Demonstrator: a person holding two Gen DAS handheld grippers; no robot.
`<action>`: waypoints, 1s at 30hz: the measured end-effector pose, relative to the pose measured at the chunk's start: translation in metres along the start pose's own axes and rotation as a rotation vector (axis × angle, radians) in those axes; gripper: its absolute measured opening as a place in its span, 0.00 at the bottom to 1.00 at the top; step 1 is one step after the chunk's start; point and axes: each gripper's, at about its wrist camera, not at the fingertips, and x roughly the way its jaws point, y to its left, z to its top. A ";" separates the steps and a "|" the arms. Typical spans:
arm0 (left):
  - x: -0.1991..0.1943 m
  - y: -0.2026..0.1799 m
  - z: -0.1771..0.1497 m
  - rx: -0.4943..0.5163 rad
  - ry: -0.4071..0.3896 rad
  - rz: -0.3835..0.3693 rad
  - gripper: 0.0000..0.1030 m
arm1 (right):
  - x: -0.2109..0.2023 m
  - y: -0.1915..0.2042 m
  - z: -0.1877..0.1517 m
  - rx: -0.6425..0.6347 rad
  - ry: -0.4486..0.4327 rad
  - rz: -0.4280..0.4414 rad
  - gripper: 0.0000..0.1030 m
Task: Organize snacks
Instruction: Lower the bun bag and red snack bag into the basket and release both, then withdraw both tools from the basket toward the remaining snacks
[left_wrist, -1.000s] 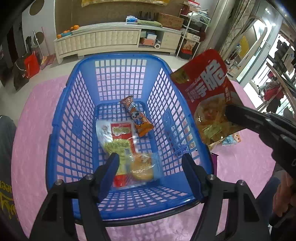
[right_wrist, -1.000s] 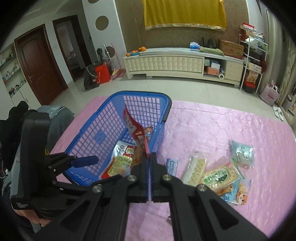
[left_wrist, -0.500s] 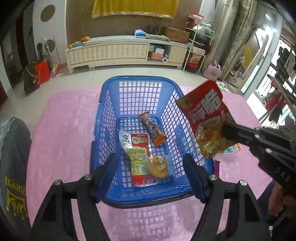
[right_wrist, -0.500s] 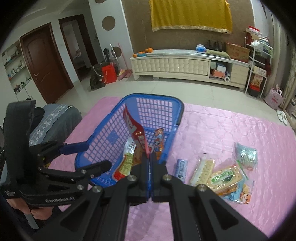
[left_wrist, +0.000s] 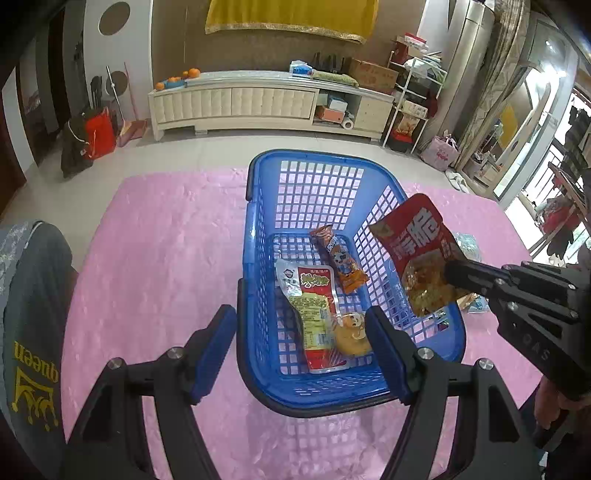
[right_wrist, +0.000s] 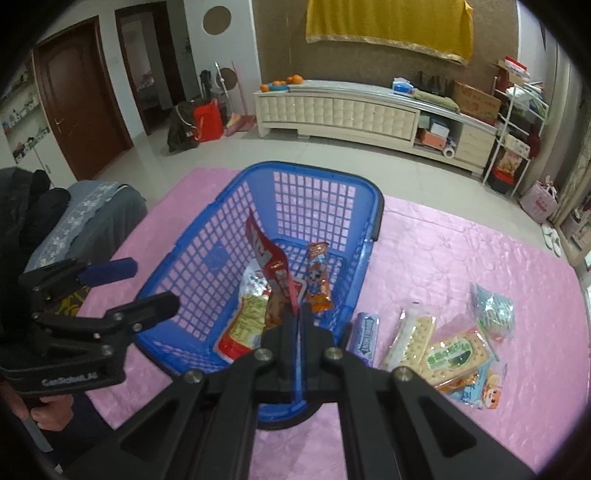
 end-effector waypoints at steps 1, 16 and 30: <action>0.001 0.000 0.001 0.002 0.001 -0.002 0.68 | 0.003 -0.001 0.002 0.002 0.007 -0.006 0.03; 0.006 0.013 0.000 -0.027 0.001 -0.012 0.68 | 0.011 -0.001 0.006 0.037 -0.007 -0.163 0.72; -0.035 -0.013 -0.011 0.026 -0.057 0.010 0.68 | -0.026 0.001 -0.009 0.053 -0.034 -0.108 0.72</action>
